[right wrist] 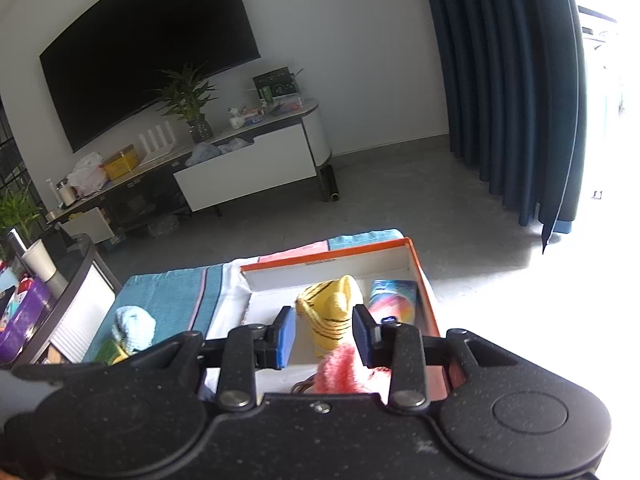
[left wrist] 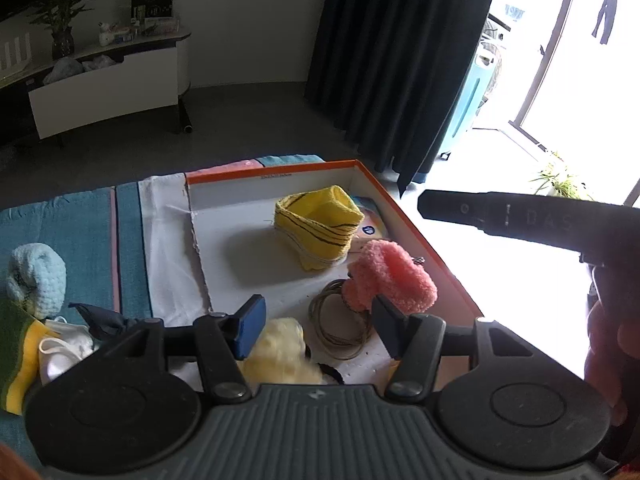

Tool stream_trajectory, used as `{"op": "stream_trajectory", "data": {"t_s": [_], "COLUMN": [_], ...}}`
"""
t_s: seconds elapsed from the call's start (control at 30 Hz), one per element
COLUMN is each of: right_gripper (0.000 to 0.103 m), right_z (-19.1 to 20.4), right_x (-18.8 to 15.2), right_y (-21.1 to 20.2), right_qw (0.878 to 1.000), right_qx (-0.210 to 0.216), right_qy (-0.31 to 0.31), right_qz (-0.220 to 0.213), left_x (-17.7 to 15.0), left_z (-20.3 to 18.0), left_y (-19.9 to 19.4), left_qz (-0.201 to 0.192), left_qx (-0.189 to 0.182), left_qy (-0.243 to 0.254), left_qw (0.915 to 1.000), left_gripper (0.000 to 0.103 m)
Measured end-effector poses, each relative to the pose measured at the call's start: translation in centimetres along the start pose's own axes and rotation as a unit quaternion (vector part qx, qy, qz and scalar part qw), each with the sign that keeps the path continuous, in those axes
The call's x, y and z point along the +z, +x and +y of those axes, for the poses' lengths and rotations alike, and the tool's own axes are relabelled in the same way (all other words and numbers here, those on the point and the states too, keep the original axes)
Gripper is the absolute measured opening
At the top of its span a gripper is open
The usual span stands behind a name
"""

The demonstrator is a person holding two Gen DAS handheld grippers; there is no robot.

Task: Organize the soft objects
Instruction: 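Open the right tool to drop the pink sock in the box while the left tool releases the scrunchie, then withdraw both tools toward the white face mask and navy sock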

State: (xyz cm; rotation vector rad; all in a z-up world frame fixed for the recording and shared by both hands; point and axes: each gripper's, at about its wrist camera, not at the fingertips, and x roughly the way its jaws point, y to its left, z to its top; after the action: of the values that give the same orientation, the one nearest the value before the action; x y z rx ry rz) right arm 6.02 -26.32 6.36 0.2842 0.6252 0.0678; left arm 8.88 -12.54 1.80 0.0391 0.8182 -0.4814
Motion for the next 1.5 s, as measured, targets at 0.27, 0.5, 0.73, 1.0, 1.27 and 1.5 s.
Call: {"op": "stream_trajectory", "data": {"t_s": [0.27,0.5,0.73,1.0,1.27,1.5], "right_gripper": [0.045,0.046,0.046,0.046,0.046,0.046], "right_z": [1.3,2.8,4.7,7.3,10.0,11.7], "right_x": [-0.9,-1.6,-2.4,-3.3,-4.0,-4.7], "right_y": [-0.2,-0.1,0.5,1.3,2.4,3.2], "right_qw": [1.0,0.999,0.998,0.996,0.993,0.99], "right_qx": [0.007,0.021,0.035,0.056,0.079,0.093], "right_qy": [-0.012,-0.02,-0.033,-0.048,-0.065,-0.075], "right_qz": [0.009,0.019,0.032,0.047,0.064,0.075], "left_x": [-0.6,-1.3,-1.8,-2.8,-3.9,-5.0], "left_z": [2.1,3.5,5.3,8.1,10.5,12.3], "left_y": [-1.1,-2.7,-3.7,-4.9,-6.1,-6.6], "left_qz": [0.001,-0.006,-0.01,-0.014,-0.015,-0.014], "left_qx": [0.038,0.06,0.077,0.102,0.12,0.127], "left_qy": [-0.014,-0.023,-0.04,-0.066,-0.092,-0.115], "left_qw": [0.9992,0.9979,0.9962,0.9925,0.9883,0.9851], "left_gripper": [0.065,0.067,0.069,0.069,0.069,0.069]}}
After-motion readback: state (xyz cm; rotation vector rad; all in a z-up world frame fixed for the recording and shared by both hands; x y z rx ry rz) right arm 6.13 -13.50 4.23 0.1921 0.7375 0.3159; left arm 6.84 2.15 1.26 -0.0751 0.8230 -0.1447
